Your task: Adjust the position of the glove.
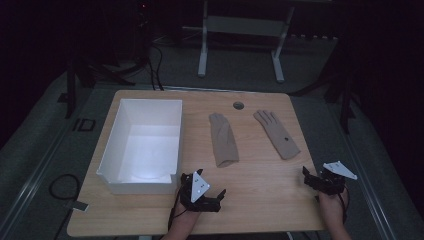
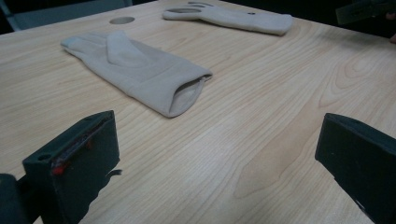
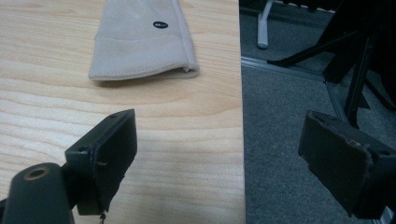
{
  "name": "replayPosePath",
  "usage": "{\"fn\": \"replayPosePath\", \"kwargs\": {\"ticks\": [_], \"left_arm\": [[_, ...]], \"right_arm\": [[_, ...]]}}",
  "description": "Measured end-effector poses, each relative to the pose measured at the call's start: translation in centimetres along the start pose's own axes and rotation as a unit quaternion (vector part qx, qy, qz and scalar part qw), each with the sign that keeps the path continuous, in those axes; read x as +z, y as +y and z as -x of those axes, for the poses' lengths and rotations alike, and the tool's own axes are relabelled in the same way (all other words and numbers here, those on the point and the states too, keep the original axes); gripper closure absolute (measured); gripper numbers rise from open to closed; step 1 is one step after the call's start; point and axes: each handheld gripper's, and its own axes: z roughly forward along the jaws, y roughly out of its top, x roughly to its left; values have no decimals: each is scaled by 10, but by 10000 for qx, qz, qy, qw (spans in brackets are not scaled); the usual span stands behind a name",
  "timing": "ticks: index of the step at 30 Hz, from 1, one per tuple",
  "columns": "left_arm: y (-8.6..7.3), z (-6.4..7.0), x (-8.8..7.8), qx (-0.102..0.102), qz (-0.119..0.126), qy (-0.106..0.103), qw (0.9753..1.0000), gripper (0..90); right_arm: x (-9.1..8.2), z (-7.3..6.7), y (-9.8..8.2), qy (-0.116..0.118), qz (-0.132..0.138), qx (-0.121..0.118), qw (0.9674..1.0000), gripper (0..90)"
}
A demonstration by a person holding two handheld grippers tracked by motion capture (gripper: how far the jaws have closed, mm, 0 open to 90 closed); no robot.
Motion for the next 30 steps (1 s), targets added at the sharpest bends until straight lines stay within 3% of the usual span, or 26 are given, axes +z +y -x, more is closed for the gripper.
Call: {"fn": "replayPosePath", "kwargs": {"ticks": [8,15,16,17,22,25,27,30], "left_arm": [[0,0,0,8,11,55,10000,1],[0,0,0,-51,20,63,10000,1],[0,0,0,-54,28,67,10000,1],[0,-1,0,-60,30,68,10000,1],[0,0,0,-42,54,65,10000,1],[0,-1,0,-57,69,52,9999,1],[0,-1,0,-59,66,49,9999,1],[0,0,0,-45,56,61,10000,2]], "right_arm": [[0,-2,5,-66,-268,-54,9996,112],[-8,-5,25,-74,-167,-99,9998,127],[-11,-3,35,186,-354,-26,9992,138],[-13,-2,39,343,-345,70,9988,151],[-20,-6,57,418,-93,42,9991,158],[-24,-14,76,617,24,40,9981,115],[-25,-17,81,642,32,14,9979,115],[-26,-26,99,878,42,-101,9961,150]]}}
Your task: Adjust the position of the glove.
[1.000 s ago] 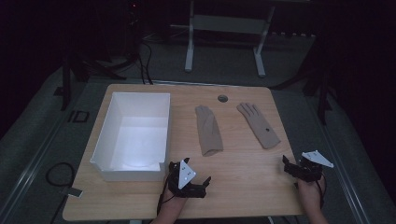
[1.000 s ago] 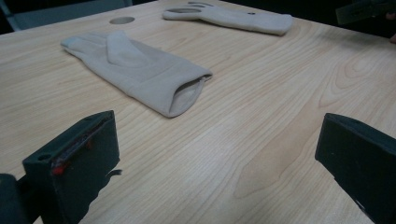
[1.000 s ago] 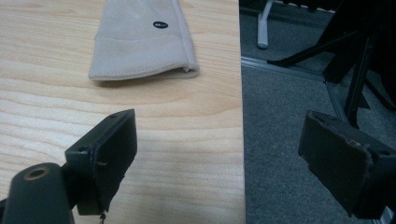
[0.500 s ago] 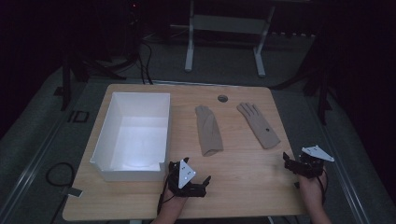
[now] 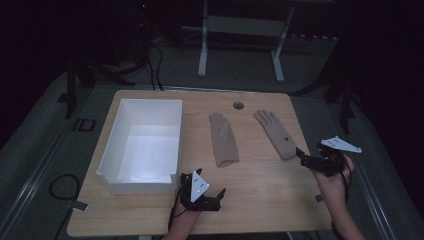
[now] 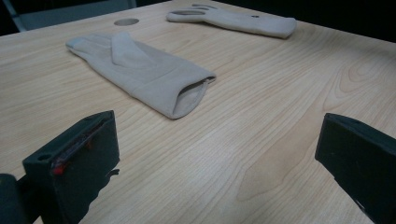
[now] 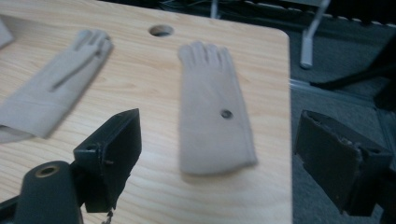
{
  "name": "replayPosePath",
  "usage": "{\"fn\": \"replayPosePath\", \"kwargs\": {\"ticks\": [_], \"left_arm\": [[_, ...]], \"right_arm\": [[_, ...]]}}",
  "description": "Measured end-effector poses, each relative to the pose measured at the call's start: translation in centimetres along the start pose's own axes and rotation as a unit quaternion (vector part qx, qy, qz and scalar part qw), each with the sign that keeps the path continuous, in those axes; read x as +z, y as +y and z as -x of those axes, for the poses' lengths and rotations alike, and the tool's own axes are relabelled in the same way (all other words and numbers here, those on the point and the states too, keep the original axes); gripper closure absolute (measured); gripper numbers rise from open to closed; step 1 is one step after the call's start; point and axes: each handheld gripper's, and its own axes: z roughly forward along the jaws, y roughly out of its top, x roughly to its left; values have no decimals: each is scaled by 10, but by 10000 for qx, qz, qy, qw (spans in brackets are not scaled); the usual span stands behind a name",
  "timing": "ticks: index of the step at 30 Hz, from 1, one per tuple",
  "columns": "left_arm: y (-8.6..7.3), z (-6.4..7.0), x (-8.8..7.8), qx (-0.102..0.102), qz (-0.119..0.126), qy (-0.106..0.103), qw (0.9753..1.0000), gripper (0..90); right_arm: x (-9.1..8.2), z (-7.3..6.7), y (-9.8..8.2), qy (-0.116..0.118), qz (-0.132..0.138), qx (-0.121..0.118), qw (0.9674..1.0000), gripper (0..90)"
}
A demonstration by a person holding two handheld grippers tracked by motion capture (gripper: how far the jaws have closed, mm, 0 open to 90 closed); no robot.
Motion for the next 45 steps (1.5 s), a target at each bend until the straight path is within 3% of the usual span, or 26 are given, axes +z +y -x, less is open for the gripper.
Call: {"fn": "replayPosePath", "kwargs": {"ticks": [6,7,11,12,19,24,27,32,34,36,45], "left_arm": [[0,0,0,-5,-5,-2,10000,2],[0,0,0,-2,-4,-3,10000,1],[0,0,0,22,11,-14,10000,1],[0,0,0,29,18,-26,10000,1],[0,0,-1,49,23,-36,10000,2],[0,0,-1,24,31,-48,10000,1],[0,0,-1,27,32,-47,10000,1],[0,0,-1,46,30,-51,10000,1],[0,0,-1,55,41,-52,10000,1],[0,0,-1,59,44,-51,10000,1],[-1,0,-1,51,69,-56,9999,1]], "right_arm": [[7,-15,21,168,15,-119,9998,126],[11,-23,28,360,46,-108,9993,109],[19,-36,38,503,87,-189,9985,106],[25,-45,45,573,115,-216,9981,106],[47,-70,65,874,96,-414,9953,139],[73,-97,80,1093,8,-612,9921,163],[83,-105,83,1131,-45,-652,9914,165],[112,-125,89,1201,-268,-680,9901,177],[112,-125,89,1201,-268,-680,9901,177],[127,-134,91,1180,-402,-688,9898,178],[164,-151,93,1292,-767,-576,9870,178]]}}
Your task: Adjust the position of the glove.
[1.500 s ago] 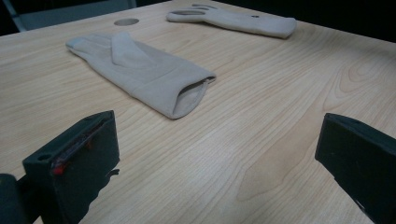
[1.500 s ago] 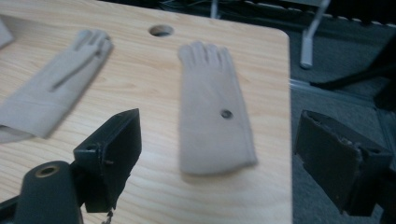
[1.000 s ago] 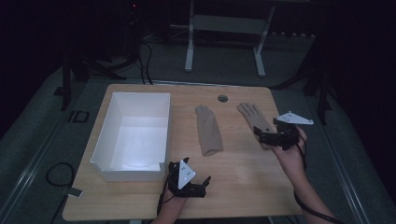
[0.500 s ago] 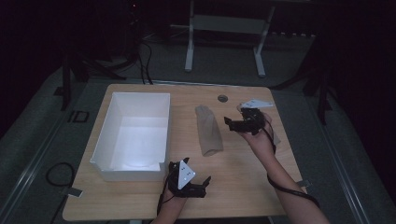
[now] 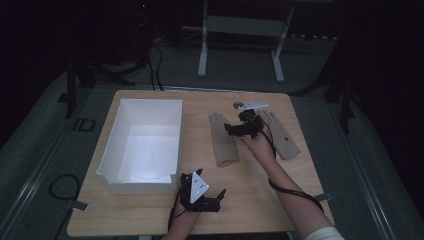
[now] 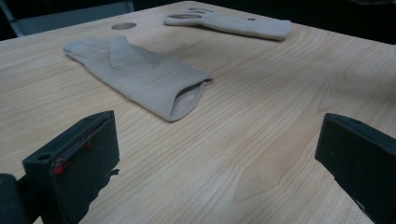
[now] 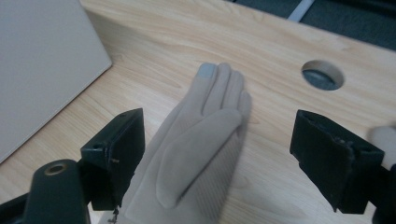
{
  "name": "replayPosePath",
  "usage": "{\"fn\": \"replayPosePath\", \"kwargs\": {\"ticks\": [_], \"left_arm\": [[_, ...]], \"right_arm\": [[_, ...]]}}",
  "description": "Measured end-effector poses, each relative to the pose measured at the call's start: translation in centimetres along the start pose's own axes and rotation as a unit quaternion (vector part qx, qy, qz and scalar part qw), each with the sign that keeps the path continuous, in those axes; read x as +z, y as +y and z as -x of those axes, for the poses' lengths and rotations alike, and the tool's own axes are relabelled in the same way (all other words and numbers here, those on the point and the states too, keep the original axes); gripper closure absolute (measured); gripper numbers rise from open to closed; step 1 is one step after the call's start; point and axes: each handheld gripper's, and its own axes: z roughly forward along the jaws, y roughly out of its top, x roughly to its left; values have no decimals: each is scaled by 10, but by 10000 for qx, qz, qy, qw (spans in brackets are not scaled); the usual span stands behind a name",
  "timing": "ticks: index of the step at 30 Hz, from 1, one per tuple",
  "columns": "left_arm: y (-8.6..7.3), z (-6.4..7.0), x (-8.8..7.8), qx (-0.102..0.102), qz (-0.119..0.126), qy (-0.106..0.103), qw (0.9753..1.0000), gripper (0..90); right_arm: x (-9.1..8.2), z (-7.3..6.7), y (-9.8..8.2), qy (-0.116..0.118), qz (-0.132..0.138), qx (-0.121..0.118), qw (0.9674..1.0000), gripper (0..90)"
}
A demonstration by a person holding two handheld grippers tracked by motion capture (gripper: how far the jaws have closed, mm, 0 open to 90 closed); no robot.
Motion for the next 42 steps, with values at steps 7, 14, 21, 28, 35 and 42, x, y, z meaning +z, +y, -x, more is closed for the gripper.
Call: {"fn": "replayPosePath", "kwargs": {"ticks": [7,14,21,28,35,42], "left_arm": [[0,0,0,-22,14,-13,10000,1],[0,-1,0,-41,27,-27,10000,2],[0,-1,0,-58,28,-45,10000,1],[0,-1,0,-39,25,-44,10000,1],[0,-1,0,-45,18,-43,10000,1],[0,-1,0,-62,18,-45,10000,2]], "right_arm": [[25,-4,-2,73,-218,99,9997,213],[51,-8,-9,15,-380,179,9991,293],[74,-8,-21,-183,-582,294,9977,375],[81,-13,-26,-102,-669,-16,9977,518],[77,-18,-25,140,-630,68,9979,773],[41,-19,-14,68,-143,381,9991,781]]}}
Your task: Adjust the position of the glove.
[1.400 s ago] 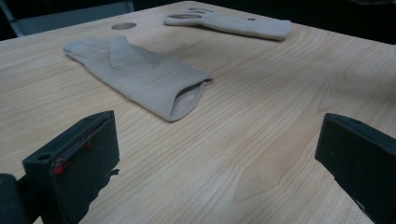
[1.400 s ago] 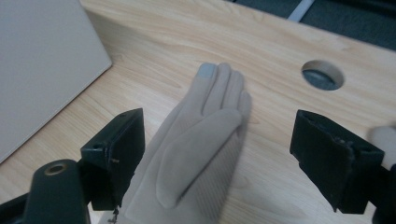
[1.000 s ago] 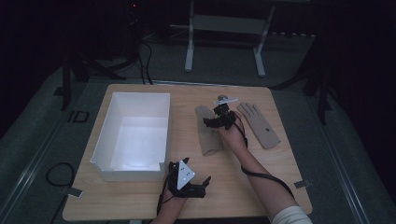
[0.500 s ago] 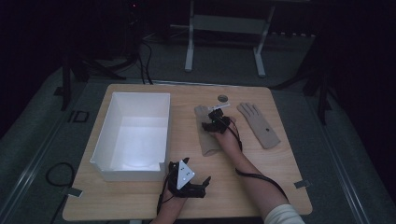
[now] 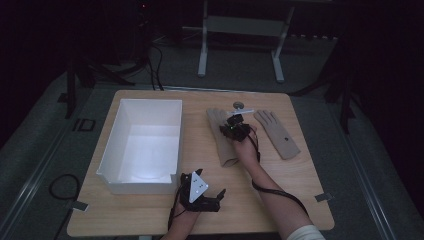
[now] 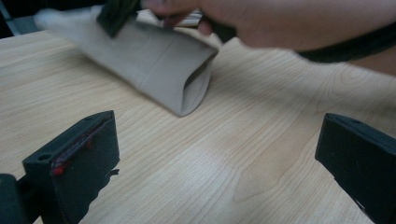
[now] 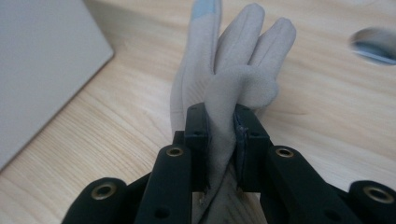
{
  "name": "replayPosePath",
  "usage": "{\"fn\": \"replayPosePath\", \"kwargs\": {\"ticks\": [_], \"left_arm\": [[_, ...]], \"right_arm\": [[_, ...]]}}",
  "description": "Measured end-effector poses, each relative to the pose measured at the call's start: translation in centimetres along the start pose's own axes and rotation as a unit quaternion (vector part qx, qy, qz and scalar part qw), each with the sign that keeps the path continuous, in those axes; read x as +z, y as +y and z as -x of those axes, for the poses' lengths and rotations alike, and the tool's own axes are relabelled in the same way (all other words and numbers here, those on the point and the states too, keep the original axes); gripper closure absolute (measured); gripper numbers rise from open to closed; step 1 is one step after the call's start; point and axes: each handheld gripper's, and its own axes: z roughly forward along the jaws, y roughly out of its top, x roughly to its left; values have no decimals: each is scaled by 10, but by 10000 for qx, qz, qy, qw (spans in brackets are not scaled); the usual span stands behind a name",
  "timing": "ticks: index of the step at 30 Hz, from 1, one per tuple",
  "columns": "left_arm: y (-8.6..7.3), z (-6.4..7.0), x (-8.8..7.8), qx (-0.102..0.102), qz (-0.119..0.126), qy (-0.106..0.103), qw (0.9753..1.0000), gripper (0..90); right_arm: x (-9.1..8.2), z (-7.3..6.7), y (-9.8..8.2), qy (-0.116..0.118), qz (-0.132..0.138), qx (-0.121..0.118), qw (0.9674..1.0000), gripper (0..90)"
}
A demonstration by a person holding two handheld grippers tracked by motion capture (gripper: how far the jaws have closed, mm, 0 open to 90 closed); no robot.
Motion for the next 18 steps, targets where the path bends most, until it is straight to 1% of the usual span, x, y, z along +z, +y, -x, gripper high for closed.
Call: {"fn": "replayPosePath", "kwargs": {"ticks": [1,3,5,6,7,10,11,12,13,14,16,17,18], "left_arm": [[0,0,0,5,6,6,10000,1],[0,0,0,2,3,12,10000,1],[0,0,0,12,5,21,10000,1],[0,0,0,12,5,21,10000,1],[0,0,0,9,6,27,10000,1],[0,0,0,18,1,43,10000,1],[0,0,0,18,1,43,10000,1],[0,0,0,26,-7,50,10000,1],[0,1,0,22,-3,51,10000,1],[0,1,0,20,-4,55,10000,1],[0,1,0,25,0,51,10000,1],[0,1,0,25,0,51,10000,1],[0,1,1,26,-7,52,10000,1]], "right_arm": [[-7,0,1,-35,58,48,10000,780],[-19,1,3,-31,180,178,9997,780],[-32,1,4,-104,290,281,9991,781],[-32,1,4,-104,290,281,9991,781],[-44,2,5,-139,384,369,9985,780],[-62,2,3,-215,519,473,9973,780],[-62,2,3,-215,519,473,9973,780],[-72,2,0,-293,568,492,9967,780],[-72,2,0,-293,568,492,9967,780],[-80,4,-5,-333,653,587,9956,780],[-87,5,-12,-290,694,734,9945,780],[-89,6,-16,-289,701,764,9942,780],[-89,6,-16,-289,701,764,9942,780]]}}
